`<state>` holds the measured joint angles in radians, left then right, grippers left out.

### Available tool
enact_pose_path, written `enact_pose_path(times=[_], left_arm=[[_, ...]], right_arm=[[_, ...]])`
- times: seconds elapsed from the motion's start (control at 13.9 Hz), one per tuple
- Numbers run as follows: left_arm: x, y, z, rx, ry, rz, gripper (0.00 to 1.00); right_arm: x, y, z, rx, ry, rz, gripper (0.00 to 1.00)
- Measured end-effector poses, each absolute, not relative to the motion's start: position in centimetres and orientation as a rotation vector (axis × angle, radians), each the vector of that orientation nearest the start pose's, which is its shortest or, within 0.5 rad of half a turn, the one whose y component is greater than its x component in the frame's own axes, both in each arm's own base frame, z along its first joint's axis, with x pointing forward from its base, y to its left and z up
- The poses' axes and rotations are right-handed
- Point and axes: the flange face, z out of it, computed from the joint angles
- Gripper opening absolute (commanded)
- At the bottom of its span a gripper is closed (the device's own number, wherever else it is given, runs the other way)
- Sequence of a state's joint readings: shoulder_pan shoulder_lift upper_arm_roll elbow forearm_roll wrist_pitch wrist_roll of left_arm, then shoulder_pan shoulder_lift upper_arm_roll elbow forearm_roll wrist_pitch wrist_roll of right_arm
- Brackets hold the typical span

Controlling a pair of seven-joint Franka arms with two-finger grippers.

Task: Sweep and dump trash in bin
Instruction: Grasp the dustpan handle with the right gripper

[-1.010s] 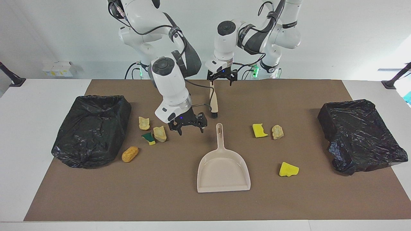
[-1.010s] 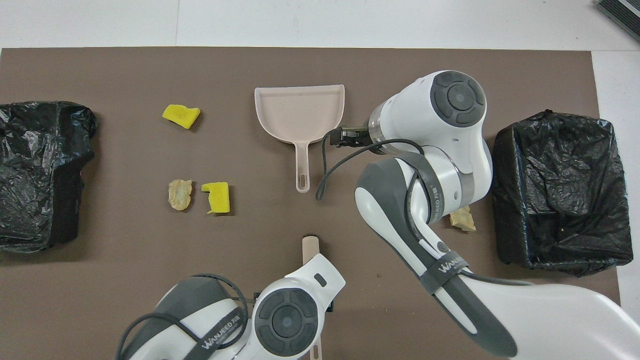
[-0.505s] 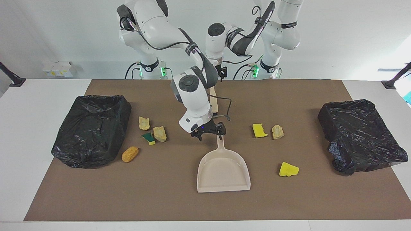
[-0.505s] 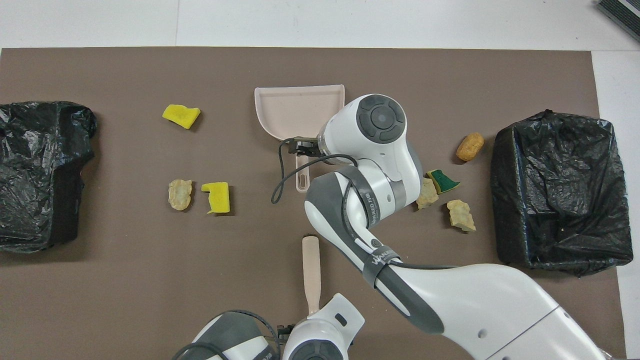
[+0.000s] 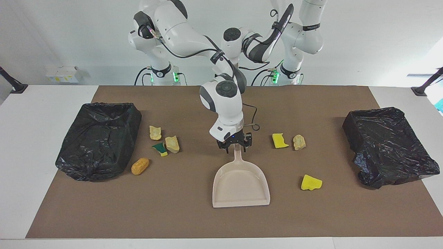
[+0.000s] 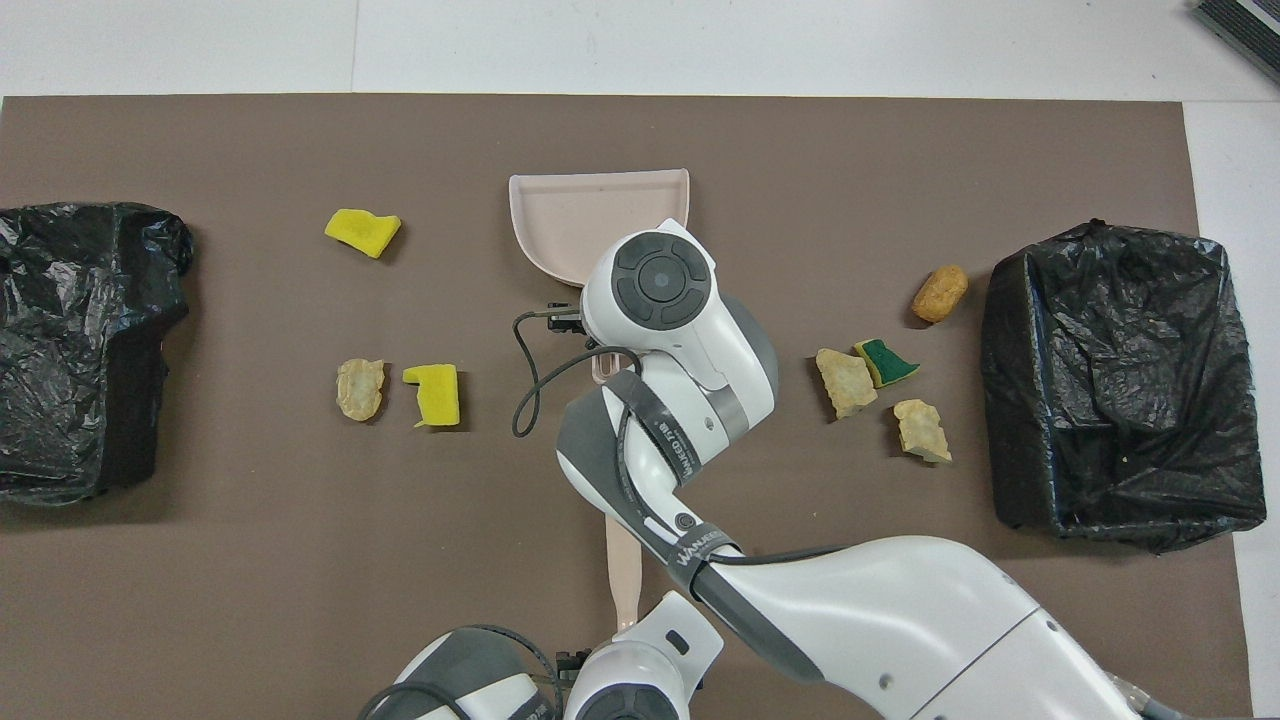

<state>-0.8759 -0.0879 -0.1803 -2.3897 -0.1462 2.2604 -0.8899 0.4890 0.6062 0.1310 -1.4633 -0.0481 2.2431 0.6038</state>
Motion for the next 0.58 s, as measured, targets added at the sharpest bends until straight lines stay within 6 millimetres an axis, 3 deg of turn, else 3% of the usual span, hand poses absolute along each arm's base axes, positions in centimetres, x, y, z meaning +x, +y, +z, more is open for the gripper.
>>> enact_pose_path(times=[0.14, 0.22, 0.43, 0.58], left_arm=[[23.3, -41.9, 34.9, -3.155, 0.109, 0.161, 0.65], [23.3, -41.9, 34.9, -3.155, 0.109, 0.161, 0.44], [23.2, -41.9, 34.9, -3.155, 0.112, 0.161, 0.41], [23.2, -41.9, 34.8, -3.154, 0.113, 0.162, 0.41]], right_arm=[[60.2, 41.1, 34.7, -3.013, -0.036, -0.196, 0.63], [60.3, 41.1, 34.6, -3.015, -0.036, -0.198, 0.63], [60.8, 40.5, 34.9, -3.015, -0.021, -0.208, 0.58], [61.1, 39.8, 34.7, -3.024, -0.005, -0.199, 0.21]])
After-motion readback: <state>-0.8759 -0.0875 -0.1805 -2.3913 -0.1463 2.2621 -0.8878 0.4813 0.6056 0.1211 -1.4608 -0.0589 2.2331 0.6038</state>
